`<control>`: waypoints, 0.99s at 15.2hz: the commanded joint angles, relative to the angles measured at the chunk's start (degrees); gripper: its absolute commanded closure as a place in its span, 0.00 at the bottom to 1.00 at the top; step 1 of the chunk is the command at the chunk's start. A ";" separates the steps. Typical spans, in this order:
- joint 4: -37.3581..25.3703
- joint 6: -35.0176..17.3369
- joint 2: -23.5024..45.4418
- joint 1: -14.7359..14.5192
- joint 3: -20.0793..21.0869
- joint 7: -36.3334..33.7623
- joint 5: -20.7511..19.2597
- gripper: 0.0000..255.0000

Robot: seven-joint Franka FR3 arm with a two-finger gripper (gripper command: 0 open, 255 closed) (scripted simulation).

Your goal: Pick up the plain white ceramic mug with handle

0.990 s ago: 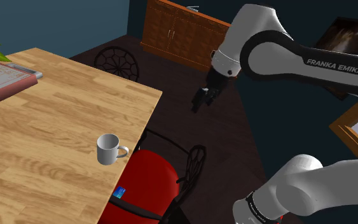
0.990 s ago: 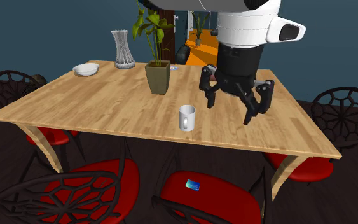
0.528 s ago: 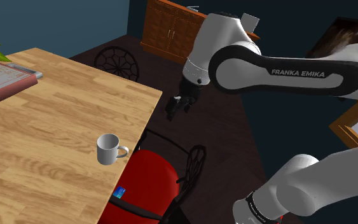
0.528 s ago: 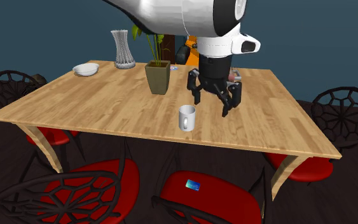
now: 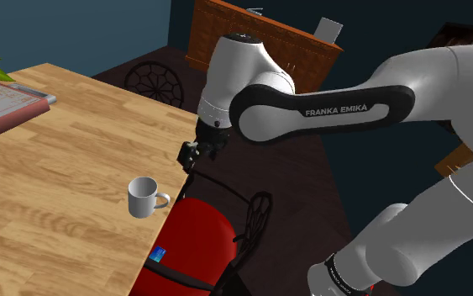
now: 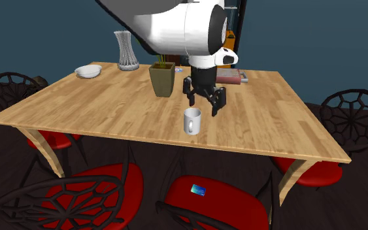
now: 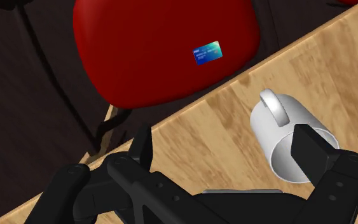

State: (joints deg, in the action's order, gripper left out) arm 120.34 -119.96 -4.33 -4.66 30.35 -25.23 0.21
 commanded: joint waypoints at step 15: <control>-29.66 0.70 35.29 -14.13 0.05 -19.06 -20.73 0.00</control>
State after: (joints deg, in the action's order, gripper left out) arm 91.36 -119.07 30.03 -18.37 30.66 -44.04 -20.06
